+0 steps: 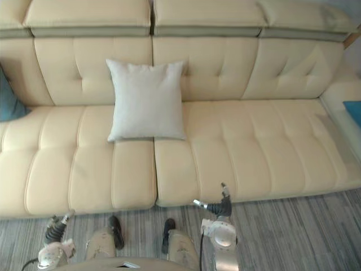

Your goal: Pick up cushions and gather them together orderly.

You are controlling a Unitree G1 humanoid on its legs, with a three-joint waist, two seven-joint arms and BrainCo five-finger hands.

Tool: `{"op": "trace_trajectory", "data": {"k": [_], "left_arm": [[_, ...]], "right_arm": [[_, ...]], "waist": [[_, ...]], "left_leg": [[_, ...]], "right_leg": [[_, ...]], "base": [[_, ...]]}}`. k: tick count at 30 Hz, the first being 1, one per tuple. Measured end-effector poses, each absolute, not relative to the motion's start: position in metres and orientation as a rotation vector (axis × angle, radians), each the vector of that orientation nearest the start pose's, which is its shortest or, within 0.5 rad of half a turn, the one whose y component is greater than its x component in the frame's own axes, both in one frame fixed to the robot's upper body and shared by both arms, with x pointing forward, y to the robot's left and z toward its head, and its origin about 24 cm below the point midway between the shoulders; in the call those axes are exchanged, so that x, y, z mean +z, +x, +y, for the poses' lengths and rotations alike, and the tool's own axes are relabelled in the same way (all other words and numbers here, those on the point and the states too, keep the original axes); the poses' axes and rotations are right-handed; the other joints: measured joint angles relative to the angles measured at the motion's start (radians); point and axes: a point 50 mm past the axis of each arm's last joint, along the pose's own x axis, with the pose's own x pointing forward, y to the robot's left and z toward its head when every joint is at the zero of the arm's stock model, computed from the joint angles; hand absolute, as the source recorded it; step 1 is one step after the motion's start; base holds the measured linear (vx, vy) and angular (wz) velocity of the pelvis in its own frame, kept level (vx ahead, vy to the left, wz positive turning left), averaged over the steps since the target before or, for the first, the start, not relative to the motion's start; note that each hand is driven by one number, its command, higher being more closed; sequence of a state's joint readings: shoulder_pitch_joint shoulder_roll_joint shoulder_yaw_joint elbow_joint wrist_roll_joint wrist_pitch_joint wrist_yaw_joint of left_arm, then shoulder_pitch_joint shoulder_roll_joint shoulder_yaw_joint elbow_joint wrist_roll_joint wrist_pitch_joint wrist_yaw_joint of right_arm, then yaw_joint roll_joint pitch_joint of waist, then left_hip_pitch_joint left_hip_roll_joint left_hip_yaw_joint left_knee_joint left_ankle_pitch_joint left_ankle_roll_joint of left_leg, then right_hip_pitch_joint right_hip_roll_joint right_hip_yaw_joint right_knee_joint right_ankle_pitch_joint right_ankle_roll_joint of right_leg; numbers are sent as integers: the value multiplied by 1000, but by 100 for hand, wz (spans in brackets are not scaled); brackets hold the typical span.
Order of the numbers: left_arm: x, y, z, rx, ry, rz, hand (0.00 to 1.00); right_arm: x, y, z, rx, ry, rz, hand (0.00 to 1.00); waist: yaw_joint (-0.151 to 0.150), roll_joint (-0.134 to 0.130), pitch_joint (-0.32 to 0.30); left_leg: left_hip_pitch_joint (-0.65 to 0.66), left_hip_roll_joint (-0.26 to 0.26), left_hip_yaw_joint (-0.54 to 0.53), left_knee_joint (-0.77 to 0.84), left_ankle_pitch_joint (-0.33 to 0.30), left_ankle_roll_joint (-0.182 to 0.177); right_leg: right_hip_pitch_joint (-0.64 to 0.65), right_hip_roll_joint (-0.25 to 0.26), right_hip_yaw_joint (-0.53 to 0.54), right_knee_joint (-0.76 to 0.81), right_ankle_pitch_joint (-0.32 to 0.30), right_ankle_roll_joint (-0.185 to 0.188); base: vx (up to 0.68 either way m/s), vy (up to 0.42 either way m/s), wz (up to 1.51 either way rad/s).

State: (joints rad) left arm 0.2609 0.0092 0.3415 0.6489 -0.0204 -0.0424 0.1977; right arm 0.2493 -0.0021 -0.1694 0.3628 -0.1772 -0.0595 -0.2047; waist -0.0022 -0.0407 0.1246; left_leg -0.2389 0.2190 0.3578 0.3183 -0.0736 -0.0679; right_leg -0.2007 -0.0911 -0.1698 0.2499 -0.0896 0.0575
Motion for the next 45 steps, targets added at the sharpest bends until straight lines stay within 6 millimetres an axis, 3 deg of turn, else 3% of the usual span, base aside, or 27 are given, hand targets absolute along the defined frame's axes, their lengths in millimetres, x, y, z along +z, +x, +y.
{"op": "trace_trajectory", "data": {"k": [2, 5, 11, 14, 15, 16, 19, 21, 22, 23, 24, 26, 27, 28, 30, 31, 32, 34, 35, 36, 37, 39, 40, 43, 45], "left_arm": [[-140, 76, 228, 547, 11, 947, 0], [-145, 71, 225, 493, 71, 996, 0], [-145, 80, 225, 447, 119, 990, 0], [-143, 87, 226, 429, 137, 971, 0], [-143, 88, 223, 424, 132, 968, 0], [-142, 91, 220, 416, 129, 957, 0], [-142, 92, 221, 404, 144, 954, 0], [-142, 88, 224, 397, 163, 963, 0], [-142, 86, 227, 405, 170, 968, 0], [-141, 83, 231, 412, 179, 975, 0], [-141, 86, 232, 413, 181, 971, 0], [-145, 86, 218, 394, 150, 982, 0], [-146, 85, 214, 386, 148, 990, 0], [-151, 83, 206, 365, 146, 1023, 0], [-150, 88, 203, 342, 158, 1014, 0], [-150, 91, 200, 329, 166, 1006, 0], [-149, 93, 203, 333, 176, 1000, 0], [-148, 96, 206, 341, 182, 992, 0], [-149, 94, 209, 344, 189, 1003, 0], [-150, 90, 210, 346, 193, 1022, 0], [-153, 81, 209, 356, 184, 1051, 0], [-156, 75, 209, 384, 159, 1079, 0], [-156, 69, 213, 391, 165, 1092, 0], [-155, 65, 220, 399, 184, 1099, 0], [-156, 62, 220, 396, 187, 1108, 0]], "right_arm": [[-100, 142, -206, -326, -247, 660, 0], [-115, 133, -203, -295, -258, 758, 0], [-118, 144, -197, -264, -256, 761, 0], [-118, 144, -196, -252, -263, 761, 0], [-118, 146, -195, -233, -275, 761, 0], [-119, 146, -194, -226, -276, 767, 0], [-131, 134, -192, -216, -270, 848, 0], [-134, 131, -191, -210, -267, 873, 0], [-134, 132, -190, -208, -267, 871, 0], [-132, 138, -191, -207, -272, 858, 0], [-132, 139, -195, -209, -283, 858, 0], [-125, 153, -211, -226, -331, 824, 0], [-123, 156, -215, -233, -337, 818, 0], [-121, 159, -222, -248, -346, 809, 0], [-124, 148, -226, -257, -353, 837, 0], [-126, 144, -225, -256, -348, 851, 0], [-127, 145, -222, -260, -333, 851, 0], [-127, 146, -218, -276, -296, 848, 0], [-127, 145, -220, -297, -280, 852, 0], [-128, 143, -221, -306, -273, 860, 0], [-130, 138, -221, -309, -266, 874, 0], [-133, 136, -217, -304, -254, 886, 0], [-136, 135, -207, -290, -225, 900, 0], [-140, 126, -198, -291, -180, 926, 0], [-141, 125, -199, -299, -174, 930, 0]], "waist": [[-4, 2, -16], [3, 3, -22], [8, 6, -7], [8, 4, 3], [11, 24, -4], [15, 34, 3], [10, 18, -10], [18, -6, -34], [24, -24, -49], [39, -42, -61], [47, -47, -69], [81, 24, -59], [83, 39, -56], [68, 81, -40], [50, 109, -26], [48, 120, -28], [43, 92, -17], [51, 81, -16], [49, 65, -13], [45, 57, -9], [41, 60, -9], [46, 69, -10], [47, 46, -1], [32, 12, -22], [24, 10, -23]], "left_leg": [[49, -19, 3, -35, 6, -2], [98, -35, 27, -61, 16, 4], [119, -32, 59, -5, -12, 17], [105, -28, 56, 28, -34, 32], [97, -23, 63, -4, -13, 54], [94, -19, 67, -31, 9, 66], [116, -38, 50, -126, 90, 77], [116, -55, 47, -200, 149, 73], [93, -62, 51, -211, 165, 67], [60, -70, 49, -217, 170, 59], [46, -72, 43, -219, 175, 50], [3, -60, -58, -250, 200, 13], [-8, -52, -70, -253, 235, 9], [-25, -26, -102, -253, 272, 7], [-20, -15, -117, -274, 271, 2], [-16, -11, -120, -304, 235, -47], [-19, -17, -109, -313, 184, -97], [-49, -31, -118, -238, 189, -55], [-66, -61, -134, -95, 172, -25], [-57, -91, -145, 52, 111, 2], [-7, -104, -168, 135, -43, 0], [29, -110, -191, 110, -121, -3], [61, -125, -154, 68, -127, -10], [99, -158, -107, -11, -130, -6], [122, -181, -94, -65, -130, -5]], "right_leg": [[53, -4, 5, -49, 21, 9], [89, -9, 30, -86, 49, 17], [99, -10, 79, -72, 74, 29], [95, -24, 79, -62, 62, 41], [101, -32, 49, -60, 30, 40], [52, -49, 15, 105, -9, 5], [51, -104, -9, 492, -117, 28], [105, -132, -2, 527, -146, 53], [120, -143, 17, 500, -117, 61], [128, -141, 52, 418, -123, 106], [129, -121, 57, 365, -140, 110], [177, -49, 70, 127, -151, 94], [197, -32, 67, 61, -157, 82], [230, 4, 43, -9, -138, 65], [242, 27, 18, -29, -126, 57], [230, 34, 6, -18, -120, 43], [214, 14, -9, -21, -109, 28], [178, -11, -12, -3, -100, 20], [159, -41, -10, 15, -97, 27], [158, -65, 1, 16, -90, 38], [150, -67, 34, 11, -85, 44], [128, -51, 97, 11, -68, 53], [128, -50, 147, -17, -44, 55], [127, -68, 208, -95, 19, 55], [126, -65, 226, -128, 52, 36]], "base": [[27, 51, -3], [7, 48, -17], [-84, 53, -22], [-174, 63, 1], [-164, 96, 2], [-168, 87, 8], [-151, 10, 33], [-167, -124, 13], [-188, -208, -23], [-138, -175, -42], [-202, -173, -82], [-209, -101, -98], [-230, -89, -51], [-251, -81, 3], [-258, -59, 36], [-288, -31, 30], [-232, -21, 20], [-195, 42, 4], [-236, 93, -2], [-204, 127, -20], [-156, 140, -36], [-115, 178, -84], [-110, 181, -88], [-68, 135, -67], [-77, 128, -69]]}}
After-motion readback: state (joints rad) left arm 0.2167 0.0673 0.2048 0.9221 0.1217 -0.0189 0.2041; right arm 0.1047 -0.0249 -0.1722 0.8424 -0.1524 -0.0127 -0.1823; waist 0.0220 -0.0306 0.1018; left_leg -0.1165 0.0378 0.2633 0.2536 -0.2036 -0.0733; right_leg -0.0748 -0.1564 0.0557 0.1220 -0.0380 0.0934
